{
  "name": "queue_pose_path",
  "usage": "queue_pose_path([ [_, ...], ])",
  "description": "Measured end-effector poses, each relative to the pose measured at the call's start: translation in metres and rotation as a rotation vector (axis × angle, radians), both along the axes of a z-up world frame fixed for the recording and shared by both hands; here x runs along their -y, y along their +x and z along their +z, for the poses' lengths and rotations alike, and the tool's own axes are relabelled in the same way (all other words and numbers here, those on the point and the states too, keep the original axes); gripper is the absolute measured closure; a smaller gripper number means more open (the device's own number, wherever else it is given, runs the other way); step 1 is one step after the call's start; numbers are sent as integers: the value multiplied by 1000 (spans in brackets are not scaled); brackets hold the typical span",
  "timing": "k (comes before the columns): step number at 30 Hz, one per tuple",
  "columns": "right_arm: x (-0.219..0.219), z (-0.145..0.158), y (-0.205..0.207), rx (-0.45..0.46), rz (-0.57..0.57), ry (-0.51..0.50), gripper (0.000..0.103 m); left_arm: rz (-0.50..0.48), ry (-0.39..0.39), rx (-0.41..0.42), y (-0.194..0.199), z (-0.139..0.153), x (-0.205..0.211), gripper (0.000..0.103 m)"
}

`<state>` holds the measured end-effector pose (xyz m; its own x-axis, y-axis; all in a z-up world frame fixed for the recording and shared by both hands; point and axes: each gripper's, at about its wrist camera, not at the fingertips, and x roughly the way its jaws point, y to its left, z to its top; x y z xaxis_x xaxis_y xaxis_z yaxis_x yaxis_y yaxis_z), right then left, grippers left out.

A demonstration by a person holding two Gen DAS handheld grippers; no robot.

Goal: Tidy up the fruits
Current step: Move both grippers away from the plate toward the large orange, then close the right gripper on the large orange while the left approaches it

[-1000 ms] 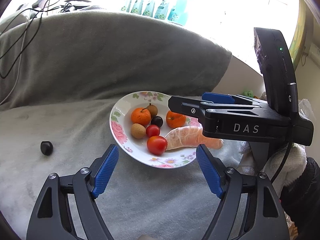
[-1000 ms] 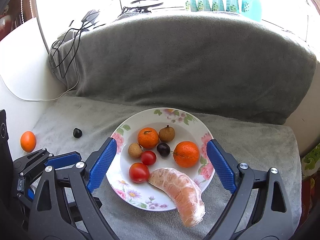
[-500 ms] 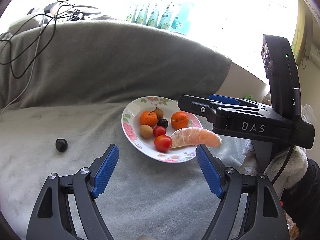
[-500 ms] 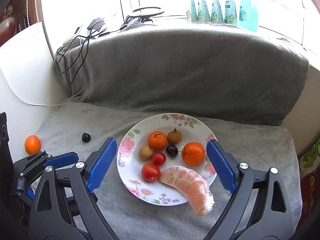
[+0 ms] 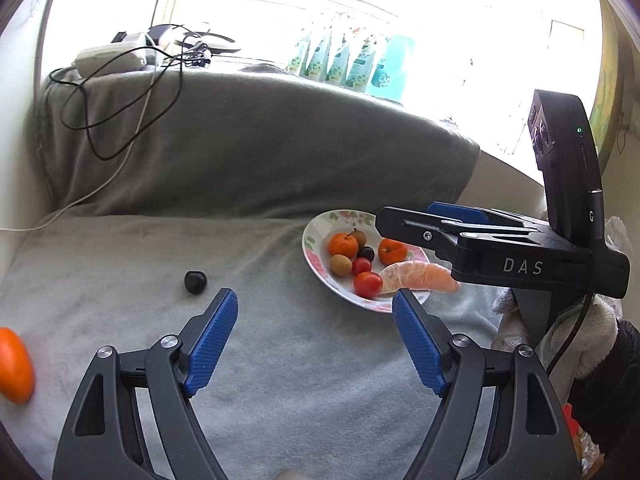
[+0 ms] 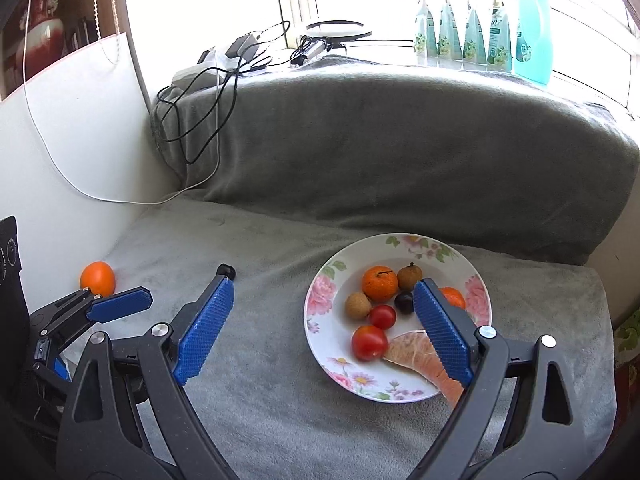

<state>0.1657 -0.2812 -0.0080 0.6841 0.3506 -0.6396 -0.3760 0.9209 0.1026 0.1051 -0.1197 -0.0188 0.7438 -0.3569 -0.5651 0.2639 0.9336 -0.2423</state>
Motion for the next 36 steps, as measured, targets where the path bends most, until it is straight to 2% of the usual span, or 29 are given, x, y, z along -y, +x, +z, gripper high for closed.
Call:
queue_pose_path([
  [11,-69,5,-9,-6,126,-38,9,129,3,26,-28,5,-61,23],
  [24,-151,1,-20,-8,271,-37,9,304,-1,26,-60,-5,-135,23],
  [36,-218,-21,-21,-112,407,12,9,433,-55,-21,-83,-36,-203,23],
])
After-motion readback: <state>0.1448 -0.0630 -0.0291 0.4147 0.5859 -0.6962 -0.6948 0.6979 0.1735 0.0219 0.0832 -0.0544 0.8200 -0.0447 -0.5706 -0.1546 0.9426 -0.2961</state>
